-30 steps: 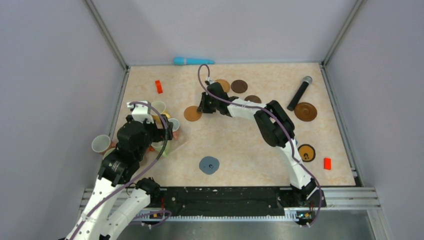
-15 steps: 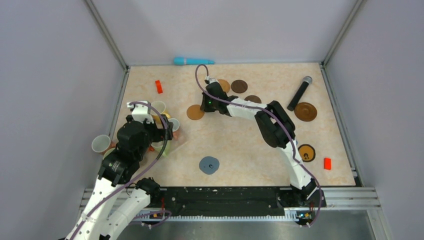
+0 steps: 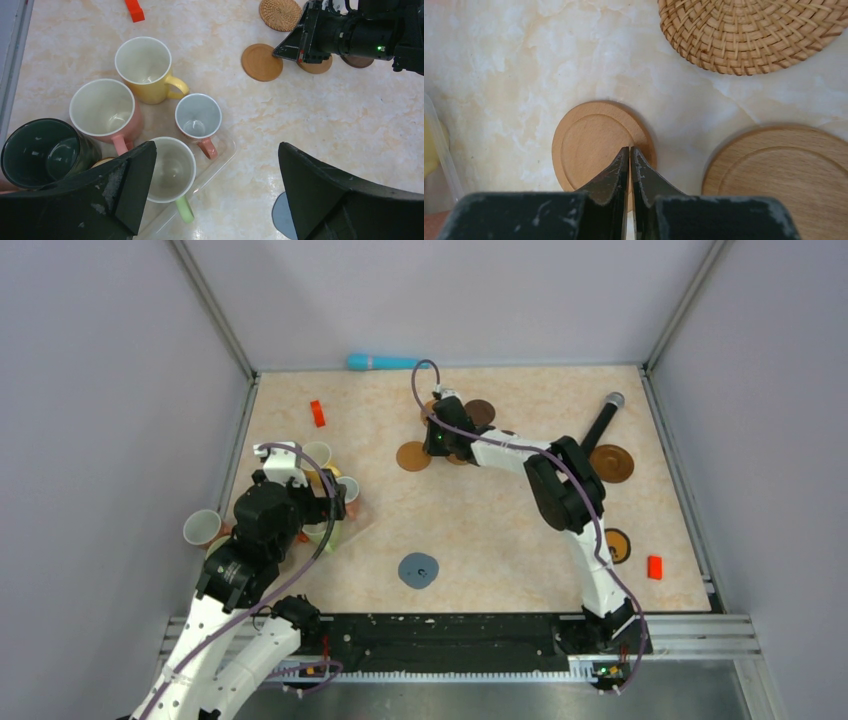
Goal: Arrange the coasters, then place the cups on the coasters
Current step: Move the coaster to the center of the board.
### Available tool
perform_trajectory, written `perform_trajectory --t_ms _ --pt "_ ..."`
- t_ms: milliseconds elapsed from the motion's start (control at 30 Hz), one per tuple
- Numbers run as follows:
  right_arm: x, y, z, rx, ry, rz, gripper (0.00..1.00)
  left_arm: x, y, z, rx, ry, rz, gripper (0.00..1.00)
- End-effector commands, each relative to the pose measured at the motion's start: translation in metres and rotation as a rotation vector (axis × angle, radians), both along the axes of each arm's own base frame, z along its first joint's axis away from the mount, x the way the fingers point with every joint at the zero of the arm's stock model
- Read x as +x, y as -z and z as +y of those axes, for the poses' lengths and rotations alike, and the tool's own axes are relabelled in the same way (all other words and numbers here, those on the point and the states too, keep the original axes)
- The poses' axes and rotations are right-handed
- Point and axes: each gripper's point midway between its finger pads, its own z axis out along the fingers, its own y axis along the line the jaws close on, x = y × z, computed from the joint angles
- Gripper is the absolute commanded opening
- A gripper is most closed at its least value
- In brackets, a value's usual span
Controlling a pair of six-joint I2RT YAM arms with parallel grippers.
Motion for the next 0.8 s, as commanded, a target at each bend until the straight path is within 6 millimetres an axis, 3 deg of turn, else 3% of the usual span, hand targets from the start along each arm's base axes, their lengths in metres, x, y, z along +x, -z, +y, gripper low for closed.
perform_trajectory --t_ms 0,767 --pt "0.000 0.006 -0.028 -0.078 0.035 0.019 0.04 0.003 -0.009 -0.002 -0.027 -0.001 -0.041 0.97" --pt "0.013 0.012 -0.049 -0.118 0.066 0.016 0.04 0.004 -0.008 -0.002 -0.025 -0.001 -0.038 0.97"
